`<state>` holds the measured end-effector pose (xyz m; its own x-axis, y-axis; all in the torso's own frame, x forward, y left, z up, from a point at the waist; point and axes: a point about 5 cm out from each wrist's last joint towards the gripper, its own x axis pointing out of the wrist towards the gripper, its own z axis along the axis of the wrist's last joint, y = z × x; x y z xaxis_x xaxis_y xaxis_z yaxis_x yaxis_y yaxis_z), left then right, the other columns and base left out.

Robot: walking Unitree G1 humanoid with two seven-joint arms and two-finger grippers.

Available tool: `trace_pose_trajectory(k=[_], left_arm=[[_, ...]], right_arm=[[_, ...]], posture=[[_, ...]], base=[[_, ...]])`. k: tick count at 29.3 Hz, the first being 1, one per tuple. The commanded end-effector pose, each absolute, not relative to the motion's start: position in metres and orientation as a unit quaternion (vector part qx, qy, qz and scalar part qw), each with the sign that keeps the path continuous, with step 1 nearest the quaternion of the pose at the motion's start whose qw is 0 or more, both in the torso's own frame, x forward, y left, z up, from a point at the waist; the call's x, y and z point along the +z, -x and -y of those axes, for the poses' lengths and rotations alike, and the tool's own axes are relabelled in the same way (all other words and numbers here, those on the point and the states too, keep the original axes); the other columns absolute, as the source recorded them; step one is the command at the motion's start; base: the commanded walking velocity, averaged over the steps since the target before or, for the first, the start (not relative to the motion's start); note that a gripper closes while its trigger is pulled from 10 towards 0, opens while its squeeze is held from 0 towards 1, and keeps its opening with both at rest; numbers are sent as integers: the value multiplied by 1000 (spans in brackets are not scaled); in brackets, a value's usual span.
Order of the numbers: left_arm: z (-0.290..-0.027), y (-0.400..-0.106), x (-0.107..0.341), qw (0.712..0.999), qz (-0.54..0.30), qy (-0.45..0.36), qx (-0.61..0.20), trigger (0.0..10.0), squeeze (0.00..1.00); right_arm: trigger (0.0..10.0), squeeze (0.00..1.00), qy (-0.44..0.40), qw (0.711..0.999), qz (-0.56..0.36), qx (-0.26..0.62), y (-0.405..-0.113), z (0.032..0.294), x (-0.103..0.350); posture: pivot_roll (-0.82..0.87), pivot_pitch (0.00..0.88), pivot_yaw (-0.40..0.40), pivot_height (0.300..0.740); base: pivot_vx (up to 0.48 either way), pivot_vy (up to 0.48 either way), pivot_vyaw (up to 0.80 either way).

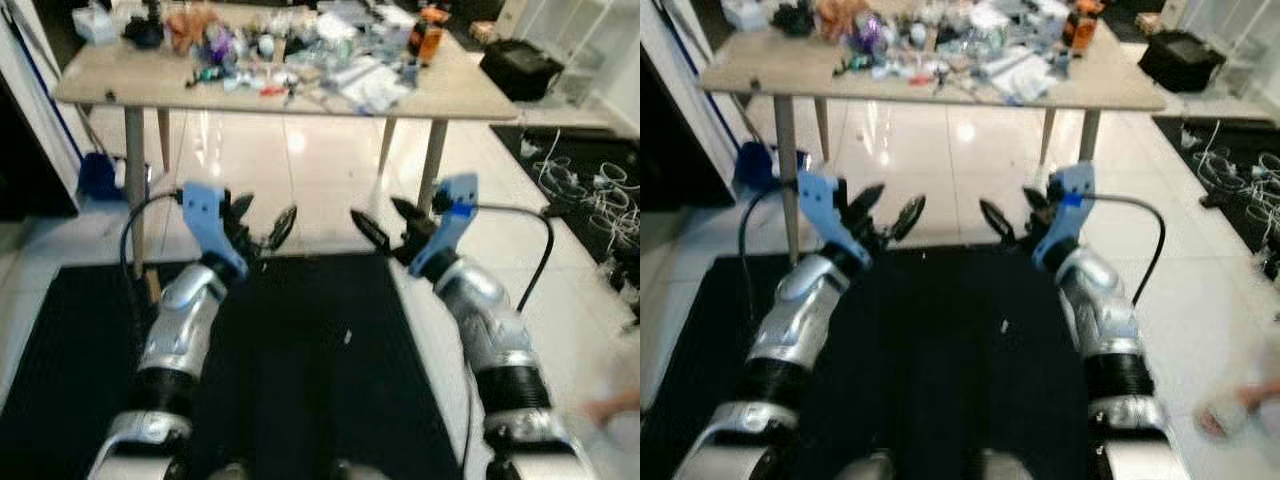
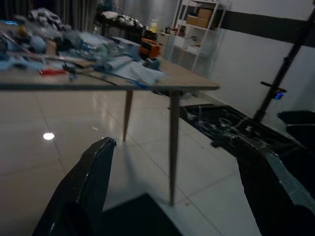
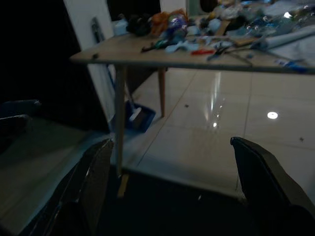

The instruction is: Picking trash to rubbish bin

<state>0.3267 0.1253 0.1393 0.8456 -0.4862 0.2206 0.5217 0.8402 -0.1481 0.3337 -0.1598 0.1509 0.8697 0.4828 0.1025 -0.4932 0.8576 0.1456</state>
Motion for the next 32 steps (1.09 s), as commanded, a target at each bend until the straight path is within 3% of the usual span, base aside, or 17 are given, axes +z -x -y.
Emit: trace_pose_trajectory(k=[1,32], left_arm=[[-120,-326,137,953,82,105,-273,10000,0],[-119,-326,138,952,85,101,-275,10000,0]], right_arm=[[10000,0,-76,966,28,245,-333,165,149],[10000,0,-74,966,30,246,-332,165,148]], posture=[[-44,0,-55,740],[-46,0,-55,740]], base=[[480,0,0],[480,0,0]])
